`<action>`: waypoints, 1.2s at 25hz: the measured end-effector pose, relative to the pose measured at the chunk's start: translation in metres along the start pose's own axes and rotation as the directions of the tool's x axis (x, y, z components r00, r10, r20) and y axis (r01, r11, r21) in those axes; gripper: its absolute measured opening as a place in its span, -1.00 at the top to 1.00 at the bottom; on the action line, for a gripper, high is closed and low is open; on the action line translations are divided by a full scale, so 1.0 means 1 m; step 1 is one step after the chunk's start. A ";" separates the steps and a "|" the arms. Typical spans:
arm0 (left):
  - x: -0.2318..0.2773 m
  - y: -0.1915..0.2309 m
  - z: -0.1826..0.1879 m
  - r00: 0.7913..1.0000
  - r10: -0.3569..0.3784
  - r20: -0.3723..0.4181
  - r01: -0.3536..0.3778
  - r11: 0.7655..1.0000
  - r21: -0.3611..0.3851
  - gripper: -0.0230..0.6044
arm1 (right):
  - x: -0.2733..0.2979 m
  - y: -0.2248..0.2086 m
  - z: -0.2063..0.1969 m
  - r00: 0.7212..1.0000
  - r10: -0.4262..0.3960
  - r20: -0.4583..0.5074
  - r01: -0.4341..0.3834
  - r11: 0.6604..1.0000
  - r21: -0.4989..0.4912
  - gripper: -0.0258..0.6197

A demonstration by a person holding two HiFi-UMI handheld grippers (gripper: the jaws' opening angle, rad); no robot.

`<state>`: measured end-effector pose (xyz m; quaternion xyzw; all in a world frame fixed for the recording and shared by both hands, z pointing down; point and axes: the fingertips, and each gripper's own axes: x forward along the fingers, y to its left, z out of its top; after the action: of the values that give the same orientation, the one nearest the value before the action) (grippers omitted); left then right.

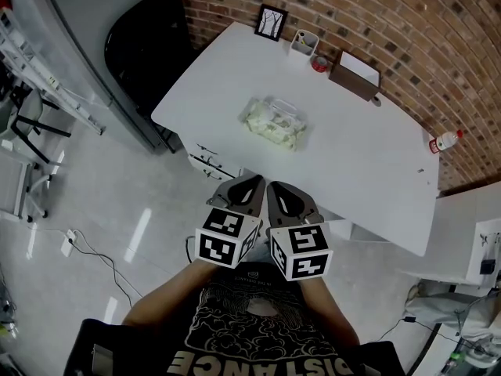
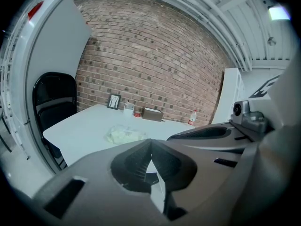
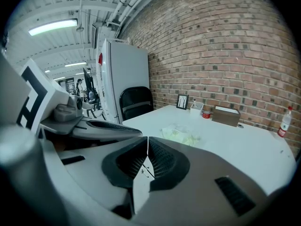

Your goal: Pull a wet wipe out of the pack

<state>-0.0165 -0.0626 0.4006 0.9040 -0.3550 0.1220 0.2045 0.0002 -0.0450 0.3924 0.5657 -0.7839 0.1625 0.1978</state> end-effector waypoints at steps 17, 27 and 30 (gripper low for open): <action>0.036 0.018 0.018 0.999 0.026 0.019 -0.027 1.000 0.011 0.89 | 0.032 -0.031 0.016 0.999 0.008 0.035 -0.009 1.000 0.017 0.86; 0.086 0.030 0.033 0.999 0.044 -0.006 -0.044 0.999 0.013 0.89 | 0.064 -0.076 0.025 1.000 0.013 0.016 -0.013 1.000 0.028 0.86; 0.099 0.035 0.036 0.998 0.054 -0.010 -0.054 0.998 0.009 0.89 | 0.075 -0.086 0.028 1.000 0.018 0.011 -0.018 1.000 0.025 0.86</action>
<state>0.0325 -0.1608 0.4148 0.8943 -0.3777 0.1338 0.1990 0.0576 -0.1467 0.4073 0.5620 -0.7878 0.1709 0.1850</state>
